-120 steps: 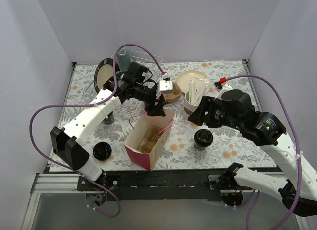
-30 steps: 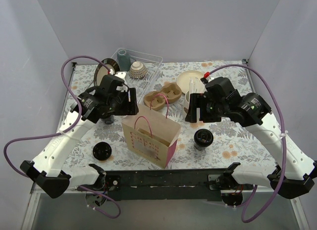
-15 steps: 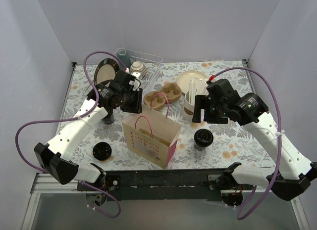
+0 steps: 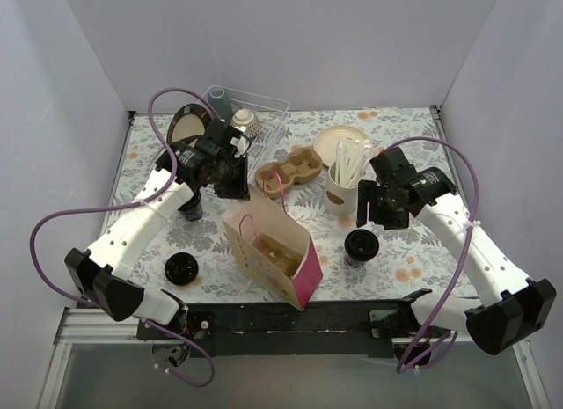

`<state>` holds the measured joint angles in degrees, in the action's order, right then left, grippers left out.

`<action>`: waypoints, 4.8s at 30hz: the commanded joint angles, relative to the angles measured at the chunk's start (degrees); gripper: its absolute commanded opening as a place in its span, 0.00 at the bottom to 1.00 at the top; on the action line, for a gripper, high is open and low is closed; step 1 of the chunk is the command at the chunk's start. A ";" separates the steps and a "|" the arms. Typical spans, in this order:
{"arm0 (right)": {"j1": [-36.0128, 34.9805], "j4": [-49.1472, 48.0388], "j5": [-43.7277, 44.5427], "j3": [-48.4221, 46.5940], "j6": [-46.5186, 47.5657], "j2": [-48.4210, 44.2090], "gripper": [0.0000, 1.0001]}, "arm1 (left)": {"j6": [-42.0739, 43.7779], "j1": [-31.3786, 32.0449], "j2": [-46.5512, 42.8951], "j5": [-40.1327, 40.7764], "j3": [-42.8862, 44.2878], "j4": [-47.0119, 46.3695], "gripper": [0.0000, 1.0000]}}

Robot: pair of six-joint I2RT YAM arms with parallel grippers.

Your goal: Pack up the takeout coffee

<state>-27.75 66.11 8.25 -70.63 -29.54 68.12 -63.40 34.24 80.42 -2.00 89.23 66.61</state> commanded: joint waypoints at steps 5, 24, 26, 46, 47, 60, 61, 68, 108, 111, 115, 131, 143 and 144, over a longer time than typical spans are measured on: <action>0.15 -5.90 -3.41 4.45 0.01 0.87 0.78 | -7.62 -9.01 2.37 0.60 5.52 2.04 0.00; -0.03 -10.21 -2.10 11.39 -3.33 0.43 0.78 | -7.00 -9.63 -1.67 0.42 3.15 6.78 0.52; 0.06 -11.00 -1.84 11.65 -3.68 0.96 0.78 | -7.27 -9.63 -2.02 -0.02 1.83 6.34 0.51; -4.59 -10.56 3.79 14.56 -8.52 1.23 0.87 | -10.52 -9.63 -2.55 -4.94 1.38 1.42 0.65; -4.77 -10.56 3.96 14.56 -8.52 1.32 0.88 | -10.26 -9.63 -2.64 -5.12 1.38 1.33 0.65; -7.32 -9.33 6.86 14.21 -9.40 2.28 0.89 | -10.43 -9.63 -2.90 -5.91 1.12 2.21 0.66; -7.49 -9.42 7.21 13.68 -9.22 2.37 0.89 | -10.43 -9.63 -2.90 -5.82 1.21 2.47 0.66; -7.94 -8.10 8.18 12.62 -9.57 1.93 0.89 | -10.43 -9.63 -3.78 -5.65 0.60 2.47 0.66; -8.90 -7.66 9.42 14.38 -10.71 0.35 0.88 | -9.20 -9.63 -4.31 -5.65 1.21 3.44 0.67; -8.90 -7.40 9.24 14.73 -10.71 0.26 0.89 | -9.20 -9.63 -4.05 -5.65 1.21 3.88 0.66; -8.99 -6.96 9.41 15.26 -10.80 -0.18 0.88 | -9.73 -9.63 -3.96 -5.65 1.21 4.32 0.65; -8.99 -3.97 13.28 5.43 -0.53 -2.81 0.59 | -9.29 -9.63 -0.88 -8.10 3.67 4.31 0.49; -8.99 0.51 15.30 -7.84 6.68 -4.13 0.53 | -11.31 -9.54 -1.32 -10.83 4.73 5.38 0.50; -8.99 0.69 15.83 -8.99 7.65 -3.78 0.53 | -11.22 -9.54 -1.06 -11.01 4.46 5.11 0.49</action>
<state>-36.47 64.97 20.58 -74.08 -26.59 64.75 -74.00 24.60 80.84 -10.94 93.69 72.12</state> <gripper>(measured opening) 0.756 0.508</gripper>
